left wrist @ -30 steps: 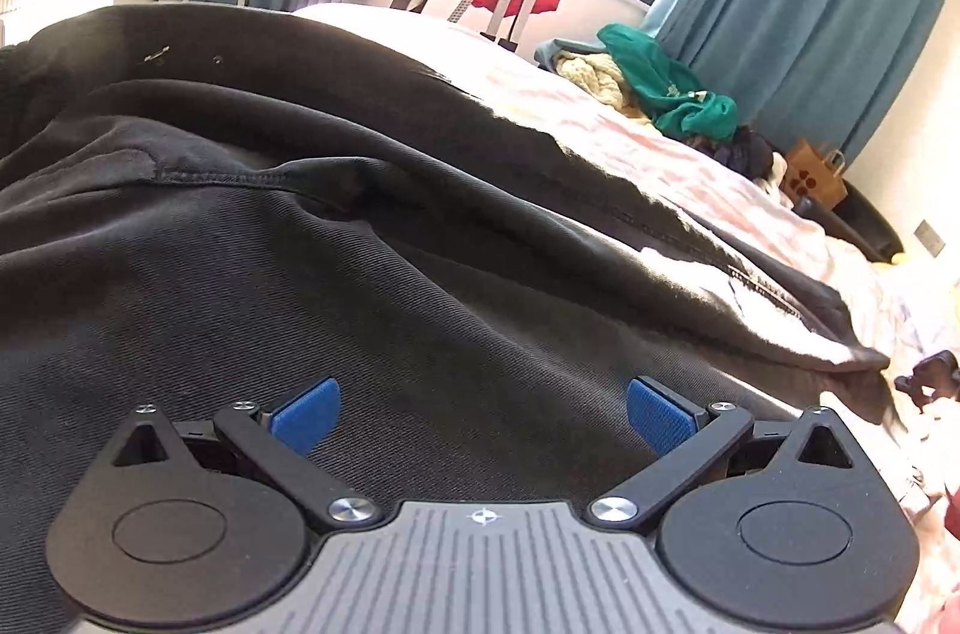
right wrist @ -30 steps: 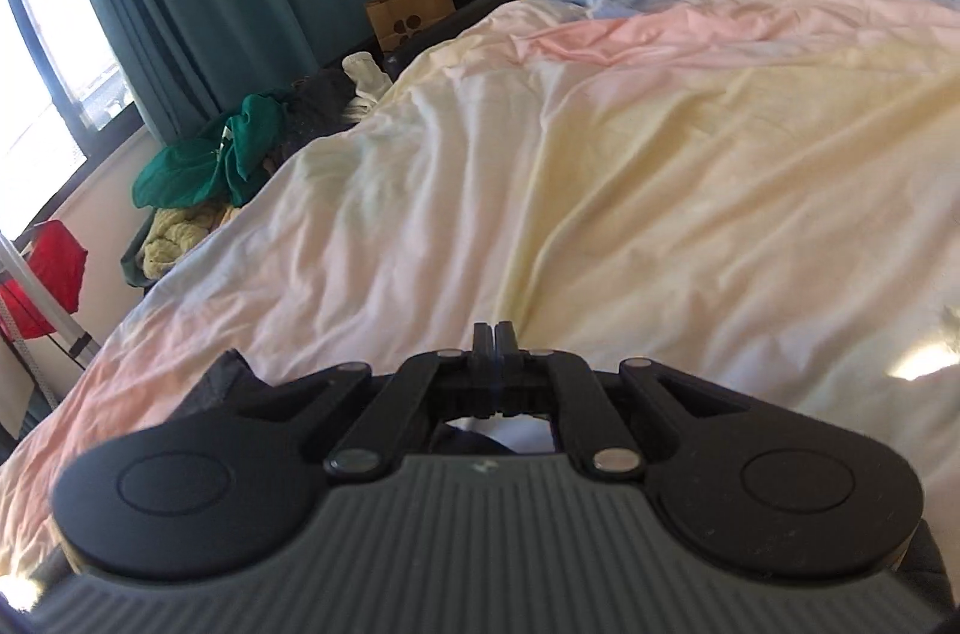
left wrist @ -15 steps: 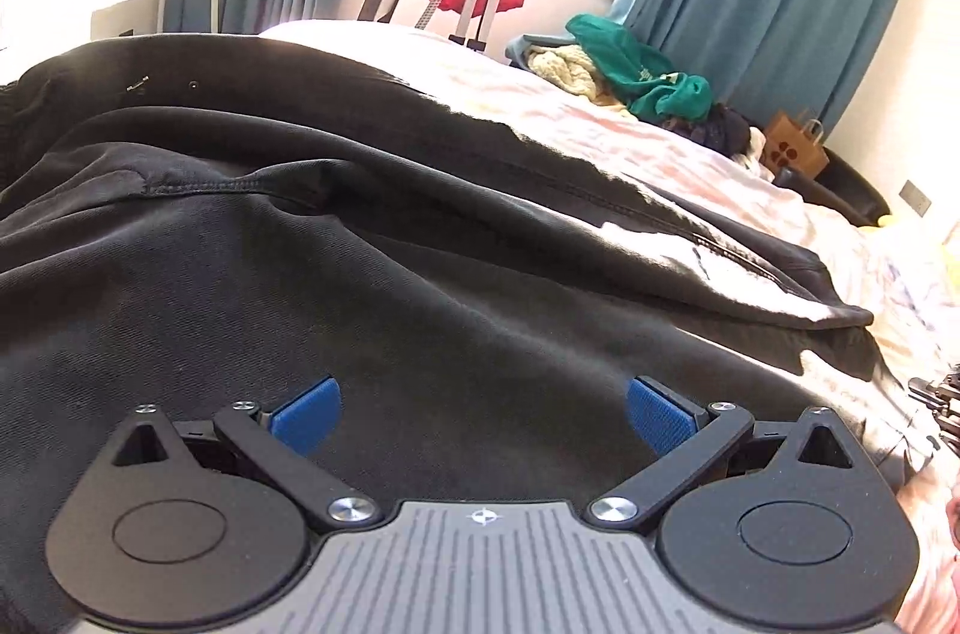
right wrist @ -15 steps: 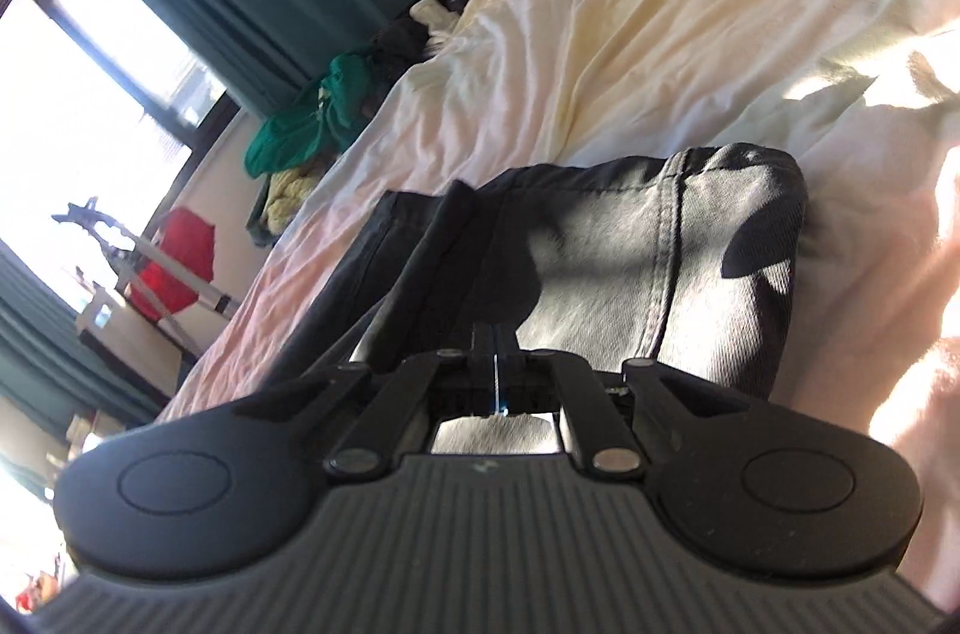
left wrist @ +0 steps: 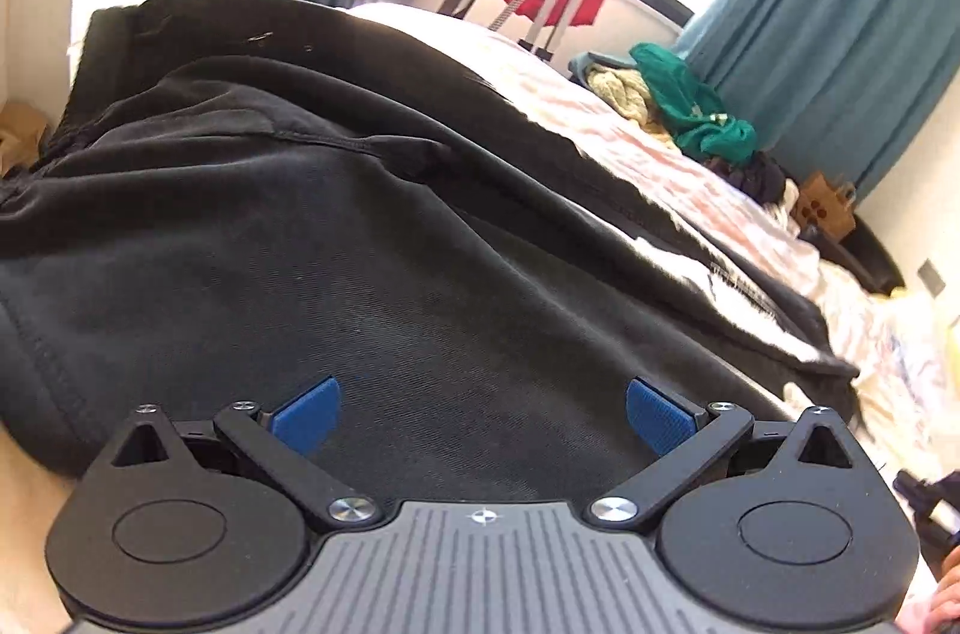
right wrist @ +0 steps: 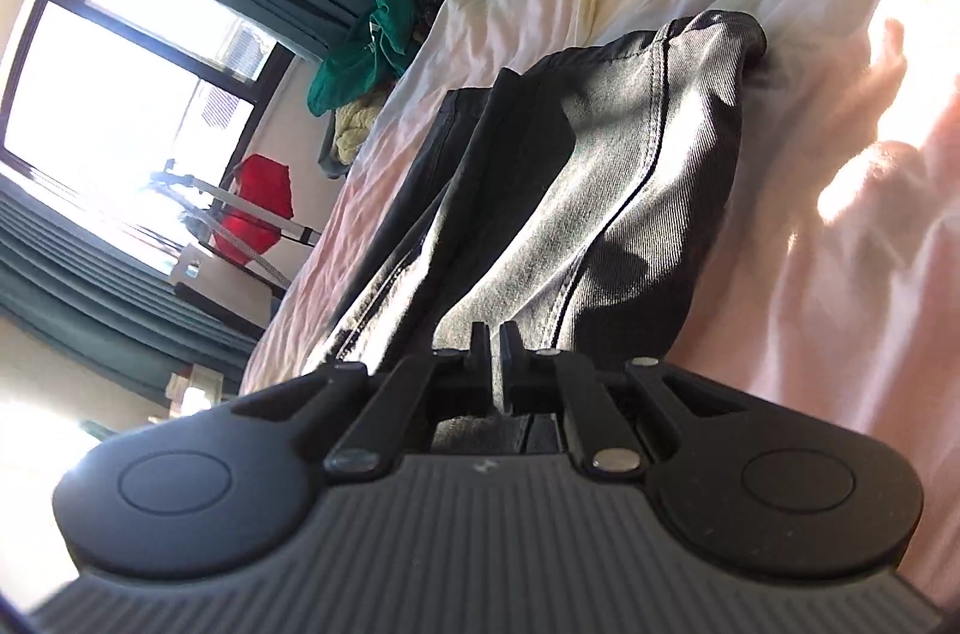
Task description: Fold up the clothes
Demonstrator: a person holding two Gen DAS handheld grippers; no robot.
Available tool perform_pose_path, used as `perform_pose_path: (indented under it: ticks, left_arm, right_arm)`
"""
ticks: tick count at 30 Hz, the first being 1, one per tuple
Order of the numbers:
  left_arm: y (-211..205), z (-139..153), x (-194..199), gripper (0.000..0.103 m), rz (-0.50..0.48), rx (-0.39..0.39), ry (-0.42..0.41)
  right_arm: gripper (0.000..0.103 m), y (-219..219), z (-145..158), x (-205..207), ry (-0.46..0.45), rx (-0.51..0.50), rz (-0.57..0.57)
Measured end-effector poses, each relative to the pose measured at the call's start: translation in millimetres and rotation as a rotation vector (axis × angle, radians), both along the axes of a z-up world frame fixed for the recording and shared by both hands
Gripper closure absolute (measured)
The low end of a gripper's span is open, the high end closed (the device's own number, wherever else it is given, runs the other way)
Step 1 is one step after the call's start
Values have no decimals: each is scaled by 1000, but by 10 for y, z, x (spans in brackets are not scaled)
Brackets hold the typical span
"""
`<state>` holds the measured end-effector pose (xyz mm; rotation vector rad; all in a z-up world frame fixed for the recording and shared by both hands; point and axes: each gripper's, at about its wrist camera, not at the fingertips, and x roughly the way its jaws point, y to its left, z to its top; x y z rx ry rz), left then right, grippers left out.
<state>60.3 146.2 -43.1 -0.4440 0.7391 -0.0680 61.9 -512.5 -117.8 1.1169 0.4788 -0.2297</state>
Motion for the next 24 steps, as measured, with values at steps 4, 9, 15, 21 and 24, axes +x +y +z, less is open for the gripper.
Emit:
perform_pose_path:
  ticks: [4, 9, 15, 21, 24]
  left_arm:
    - [453, 186, -258, 0, 155, -49, -4]
    - [1010, 418, -568, 0, 418, -59, -8]
    - [1567, 175, -682, 3, 529, -232, 52]
    - [1801, -265, -523, 11, 529, -455, 158]
    - [1857, -490, -461, 11, 531, -563, 212]
  right_arm:
    - [54, -146, -132, -56, 61, 65, -76]
    - [46, -332, -299, -135, 124, 128, -186]
    - [45, -519, -429, -185, 134, 175, -239]
    - [45, -684, -522, -226, 124, 197, -269]
    - [46, -741, -559, -207, 121, 199, -281]
